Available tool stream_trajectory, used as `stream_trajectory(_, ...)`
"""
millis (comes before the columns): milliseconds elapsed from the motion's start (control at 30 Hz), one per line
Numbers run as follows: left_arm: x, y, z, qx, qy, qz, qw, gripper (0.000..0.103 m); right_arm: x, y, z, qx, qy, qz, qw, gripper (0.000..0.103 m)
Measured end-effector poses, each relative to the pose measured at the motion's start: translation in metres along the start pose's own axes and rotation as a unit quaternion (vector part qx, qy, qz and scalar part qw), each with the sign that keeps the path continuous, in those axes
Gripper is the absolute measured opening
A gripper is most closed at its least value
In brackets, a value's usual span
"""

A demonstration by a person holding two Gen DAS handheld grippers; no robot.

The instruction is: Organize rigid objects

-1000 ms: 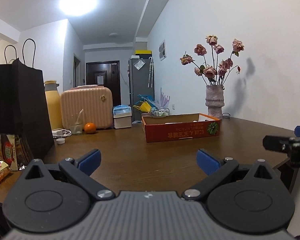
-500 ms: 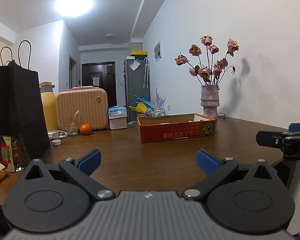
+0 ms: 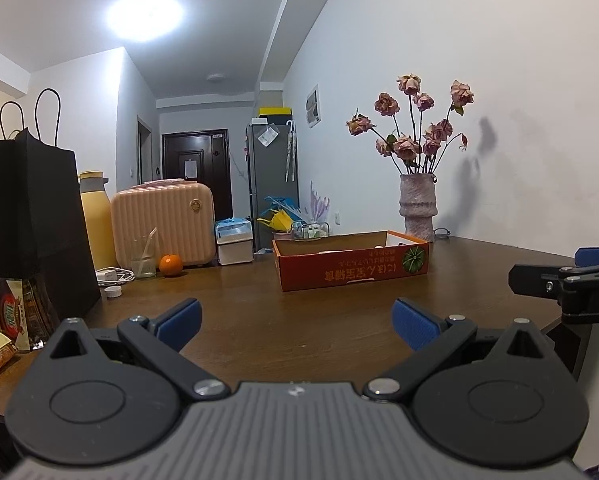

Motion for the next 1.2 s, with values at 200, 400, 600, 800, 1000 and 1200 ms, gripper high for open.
stream_trajectory(200,0.0007,0.0009,0.0008,-0.001,-0.001,0.001,1.0,0.103,0.0007,0.0,0.0002,0.001,0.004,0.0,1.0,0.103)
stream_trajectory(400,0.0002,0.0015,0.0006,-0.001,-0.003,0.002,1.0,0.103,0.0,0.0004,0.0006,0.0,0.003,0.001,1.0,0.103)
stream_trajectory(600,0.0,0.0014,0.0006,-0.002,-0.002,0.002,1.0,0.103,0.0,-0.0005,0.0004,-0.001,0.001,0.003,1.0,0.103)
stream_trajectory(800,-0.0001,0.0019,0.0003,-0.003,-0.002,0.003,1.0,0.103,0.0003,-0.0017,0.0005,0.0,-0.004,0.005,1.0,0.103)
stream_trajectory(1000,-0.0002,0.0019,0.0002,-0.004,-0.002,0.003,1.0,0.103,0.0013,-0.0013,-0.0005,-0.003,-0.007,0.002,1.0,0.103)
stream_trajectory(1200,-0.0014,0.0025,0.0002,-0.002,-0.002,0.004,1.0,0.103,0.0026,-0.0023,-0.0016,-0.006,-0.011,-0.001,1.0,0.103)
Point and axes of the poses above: each gripper's, at about its wrist camera, not at the fingertips, and z roughly the way its jaws point, x to its left, y to its top, the point moved 7 cm from there along z, roughly the way its jaws point, and after that the axes turned 11 degrees about -z, right-handed, at the moved point
